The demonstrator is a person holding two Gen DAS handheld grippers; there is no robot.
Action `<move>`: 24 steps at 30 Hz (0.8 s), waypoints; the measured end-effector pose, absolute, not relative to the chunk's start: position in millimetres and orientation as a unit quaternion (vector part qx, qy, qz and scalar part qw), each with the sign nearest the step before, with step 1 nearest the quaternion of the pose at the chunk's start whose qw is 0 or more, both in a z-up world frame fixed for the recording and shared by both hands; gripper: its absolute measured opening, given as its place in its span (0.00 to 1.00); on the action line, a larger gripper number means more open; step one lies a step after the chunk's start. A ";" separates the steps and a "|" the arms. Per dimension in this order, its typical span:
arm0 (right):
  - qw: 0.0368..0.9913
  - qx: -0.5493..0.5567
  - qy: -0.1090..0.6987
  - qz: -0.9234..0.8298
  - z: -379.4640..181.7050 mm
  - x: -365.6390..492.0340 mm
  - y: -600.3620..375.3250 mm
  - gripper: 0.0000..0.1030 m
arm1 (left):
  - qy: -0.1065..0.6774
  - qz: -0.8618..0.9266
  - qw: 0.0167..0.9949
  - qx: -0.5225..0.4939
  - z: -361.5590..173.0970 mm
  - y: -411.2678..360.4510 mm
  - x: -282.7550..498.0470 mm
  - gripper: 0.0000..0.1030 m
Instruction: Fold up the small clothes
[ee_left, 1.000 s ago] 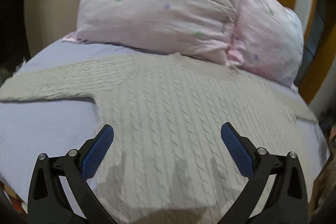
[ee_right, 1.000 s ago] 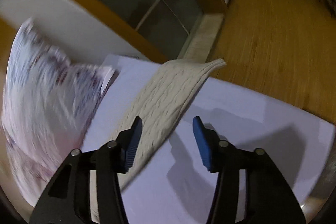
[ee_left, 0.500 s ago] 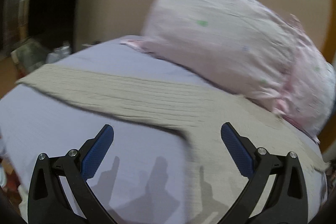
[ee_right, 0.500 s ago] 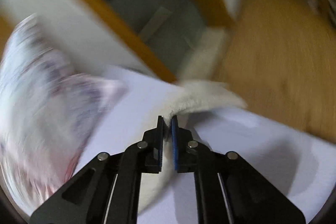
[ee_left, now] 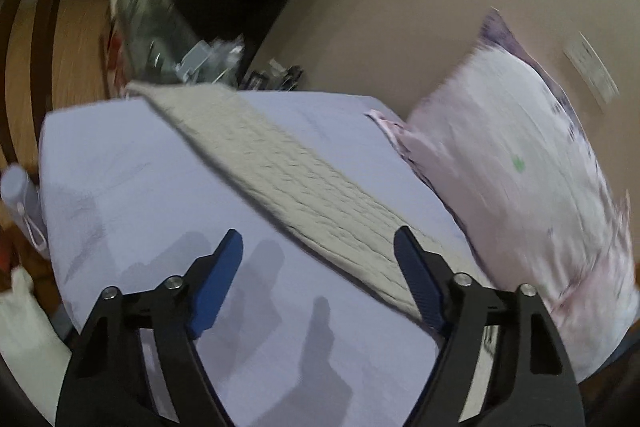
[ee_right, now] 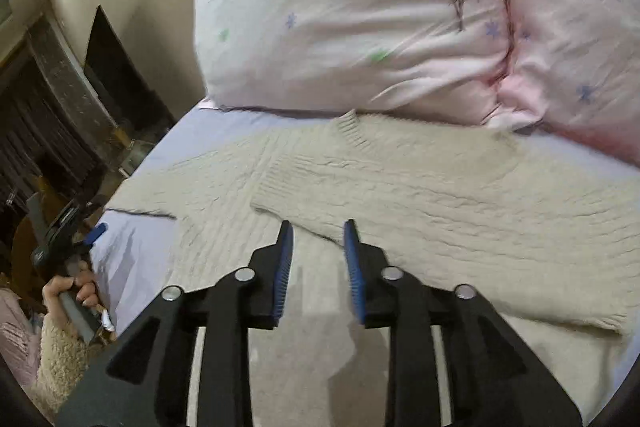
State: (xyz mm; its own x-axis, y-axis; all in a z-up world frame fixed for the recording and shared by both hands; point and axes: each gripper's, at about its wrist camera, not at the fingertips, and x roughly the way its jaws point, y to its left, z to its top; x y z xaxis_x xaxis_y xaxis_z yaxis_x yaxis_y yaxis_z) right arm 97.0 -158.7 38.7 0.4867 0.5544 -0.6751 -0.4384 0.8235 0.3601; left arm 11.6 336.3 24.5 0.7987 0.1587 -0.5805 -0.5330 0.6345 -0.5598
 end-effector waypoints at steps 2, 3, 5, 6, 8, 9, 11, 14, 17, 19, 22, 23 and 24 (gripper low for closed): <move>0.869 0.093 0.404 0.269 41.2 92.6 -175.7 0.56 | 0.248 0.199 0.852 -0.417 14.5 358.3 12.2 0.67; 0.874 0.100 0.400 0.259 42.4 96.2 -183.6 0.58 | 0.248 0.200 0.844 -0.432 10.8 366.6 12.0 0.63; 0.884 0.116 0.392 0.227 48.7 96.7 -212.8 0.60 | 0.247 0.198 0.829 -0.461 3.5 382.2 14.2 0.57; 0.886 0.120 0.390 0.218 49.3 99.2 -216.7 0.62 | 0.246 0.197 0.821 -0.476 -0.5 391.3 16.3 0.53; 0.893 0.135 0.386 0.187 51.0 94.5 -242.0 0.63 | 0.238 0.199 0.810 -0.498 -3.7 405.1 19.6 0.47; 0.894 0.140 0.386 0.179 51.5 96.8 -248.0 0.64 | 0.235 0.202 0.803 -0.509 -5.0 412.5 21.2 0.45; 0.897 0.153 0.383 0.160 51.7 88.4 -267.7 0.64 | 0.232 0.207 0.794 -0.522 -7.3 422.6 23.3 0.39; 0.901 0.165 0.375 0.144 51.5 84.7 -285.1 0.67 | 0.228 0.213 0.780 -0.543 -14.3 439.0 27.2 0.21; 0.904 0.171 0.369 0.134 52.3 74.0 -298.1 0.69 | 0.247 0.219 0.786 -0.523 -9.1 437.5 34.9 0.06; 0.906 0.173 0.367 0.124 52.1 66.9 -308.1 0.69 | 0.242 0.199 0.811 -0.495 10.4 422.5 42.3 0.06; 0.908 0.182 0.361 0.106 51.7 62.8 -326.2 0.69 | 0.227 0.106 0.858 -0.448 57.6 367.3 62.0 0.05; 0.910 0.186 0.358 0.098 51.6 60.6 -333.0 0.69 | 0.226 0.081 0.868 -0.435 68.9 349.8 67.8 0.05; 0.911 0.192 0.355 0.092 51.2 58.2 -340.4 0.69 | 0.226 0.030 0.885 -0.406 89.1 311.6 79.5 0.05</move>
